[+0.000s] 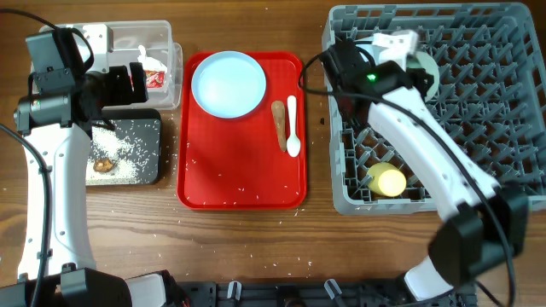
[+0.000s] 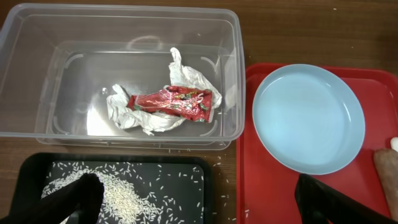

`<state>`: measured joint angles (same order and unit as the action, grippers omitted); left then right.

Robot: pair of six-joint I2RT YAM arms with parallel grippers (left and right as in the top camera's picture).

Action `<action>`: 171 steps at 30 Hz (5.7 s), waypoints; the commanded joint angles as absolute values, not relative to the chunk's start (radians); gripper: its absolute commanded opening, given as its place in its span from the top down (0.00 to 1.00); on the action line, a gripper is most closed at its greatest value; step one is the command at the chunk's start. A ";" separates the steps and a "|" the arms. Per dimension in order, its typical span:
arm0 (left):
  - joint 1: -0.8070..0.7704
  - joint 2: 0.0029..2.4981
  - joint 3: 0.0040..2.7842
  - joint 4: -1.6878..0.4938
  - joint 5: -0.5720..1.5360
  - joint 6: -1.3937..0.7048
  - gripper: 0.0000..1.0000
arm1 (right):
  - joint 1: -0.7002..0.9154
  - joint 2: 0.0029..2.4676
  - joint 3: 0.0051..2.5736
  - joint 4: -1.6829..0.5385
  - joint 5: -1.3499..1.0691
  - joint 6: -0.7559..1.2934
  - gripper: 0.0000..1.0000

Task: Sort waste into correct bins and load items into the dishwasher rack
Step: 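Grasp the small blue bowl with the right gripper and move it to the rack, then release the small bowl in the rack and reach toward the blue plate, then grasp the light-blue plate with the right gripper and carry it to the rack, then stand the plate upright in the rack's back right slots, release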

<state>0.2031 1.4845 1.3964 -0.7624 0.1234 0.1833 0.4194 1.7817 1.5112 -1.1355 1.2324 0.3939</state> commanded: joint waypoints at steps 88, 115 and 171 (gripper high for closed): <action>0.205 1.466 1.416 -0.764 0.121 0.206 0.00 | 0.587 2.234 1.833 -0.828 -0.120 0.467 0.96; 0.205 1.466 1.416 -0.764 0.121 0.206 0.00 | -0.061 1.805 1.771 -0.874 0.590 -0.550 0.96; 0.205 1.466 1.416 -0.767 0.121 0.206 0.00 | -0.416 1.827 1.387 -0.766 -0.077 0.655 0.64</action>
<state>0.2031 1.4845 1.3964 -0.7666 0.1234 0.1833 -0.4335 1.8420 1.4067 -0.7712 -0.0635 0.6426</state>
